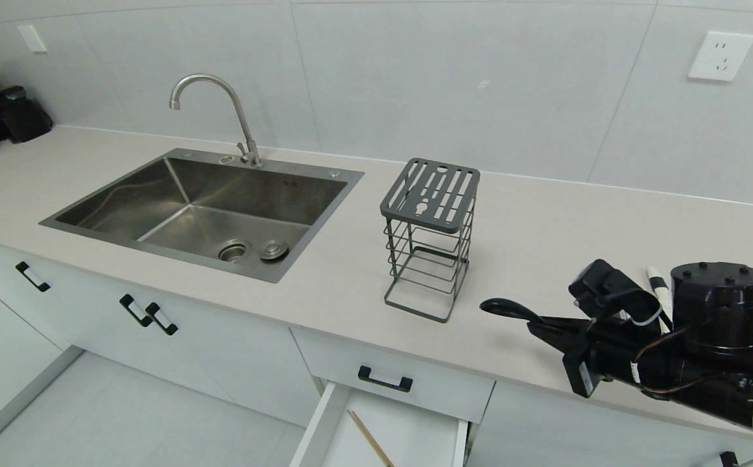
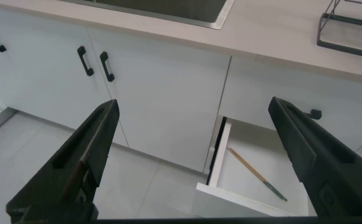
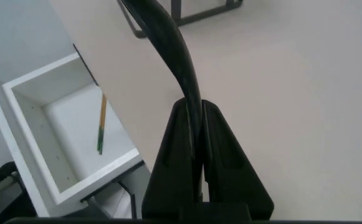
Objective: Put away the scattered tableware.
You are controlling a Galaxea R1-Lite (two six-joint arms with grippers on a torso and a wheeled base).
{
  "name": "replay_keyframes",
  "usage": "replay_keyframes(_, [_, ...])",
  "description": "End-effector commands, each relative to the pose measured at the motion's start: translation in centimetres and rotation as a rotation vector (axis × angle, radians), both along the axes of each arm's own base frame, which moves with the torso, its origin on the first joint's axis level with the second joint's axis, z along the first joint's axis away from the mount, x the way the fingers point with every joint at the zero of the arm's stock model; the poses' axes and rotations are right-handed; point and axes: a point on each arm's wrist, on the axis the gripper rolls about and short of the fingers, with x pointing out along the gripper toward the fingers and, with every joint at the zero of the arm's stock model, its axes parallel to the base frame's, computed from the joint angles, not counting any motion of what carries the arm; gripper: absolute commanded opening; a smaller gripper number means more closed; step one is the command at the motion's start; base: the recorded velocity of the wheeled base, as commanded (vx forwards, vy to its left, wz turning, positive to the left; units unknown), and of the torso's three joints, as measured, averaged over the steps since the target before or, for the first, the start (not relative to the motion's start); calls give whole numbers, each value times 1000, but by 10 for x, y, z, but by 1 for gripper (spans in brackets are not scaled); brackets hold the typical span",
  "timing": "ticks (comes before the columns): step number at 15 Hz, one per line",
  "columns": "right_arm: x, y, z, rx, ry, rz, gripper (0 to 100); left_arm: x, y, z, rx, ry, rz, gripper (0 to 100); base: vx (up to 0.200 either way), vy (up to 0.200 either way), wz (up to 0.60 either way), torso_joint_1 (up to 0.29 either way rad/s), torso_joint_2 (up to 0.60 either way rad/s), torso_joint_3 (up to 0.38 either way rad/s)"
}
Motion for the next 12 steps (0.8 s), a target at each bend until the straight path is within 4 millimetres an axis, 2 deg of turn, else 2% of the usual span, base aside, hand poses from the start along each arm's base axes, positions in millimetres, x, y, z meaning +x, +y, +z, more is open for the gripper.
replay_keyframes(1, [-3, 3, 1, 2, -4, 18, 0, 0, 0, 0, -1, 1, 1, 100, 0, 0, 0, 0, 0, 0])
replay_keyframes(8, [-22, 46, -10, -15, 37, 200, 0, 0, 0, 0, -1, -1, 1, 100, 0, 0, 0, 0, 0, 0])
replay_keyframes(12, [-35, 83, -17, 12, 90, 323, 0, 0, 0, 0, -1, -1, 1, 100, 0, 0, 0, 0, 0, 0])
